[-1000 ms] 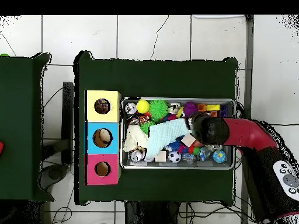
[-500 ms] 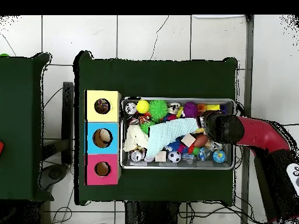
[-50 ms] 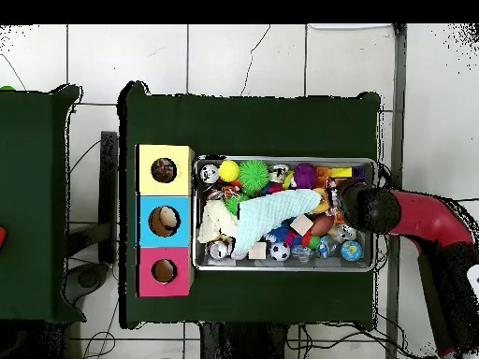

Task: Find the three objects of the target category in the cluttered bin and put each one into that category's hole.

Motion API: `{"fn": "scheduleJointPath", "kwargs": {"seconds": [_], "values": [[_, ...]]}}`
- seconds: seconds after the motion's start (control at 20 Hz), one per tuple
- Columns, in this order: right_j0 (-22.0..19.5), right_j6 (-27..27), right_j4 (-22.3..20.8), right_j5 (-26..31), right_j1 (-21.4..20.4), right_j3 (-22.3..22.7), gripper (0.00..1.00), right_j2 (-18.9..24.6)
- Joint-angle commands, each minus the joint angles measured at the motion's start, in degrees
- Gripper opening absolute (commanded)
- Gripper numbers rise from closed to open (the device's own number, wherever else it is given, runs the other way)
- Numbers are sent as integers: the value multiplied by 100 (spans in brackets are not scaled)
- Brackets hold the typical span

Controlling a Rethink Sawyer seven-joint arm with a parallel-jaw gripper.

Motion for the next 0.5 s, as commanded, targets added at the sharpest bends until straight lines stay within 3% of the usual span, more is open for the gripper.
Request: {"fn": "scheduleJointPath", "kwargs": {"seconds": [0.05,0.2,0.5], "values": [[-117,-1415,-727,-98,615,95,100,256],[-200,-1204,-962,-533,664,359,100,223],[-321,-1128,-1343,-882,797,554,100,253]]}}
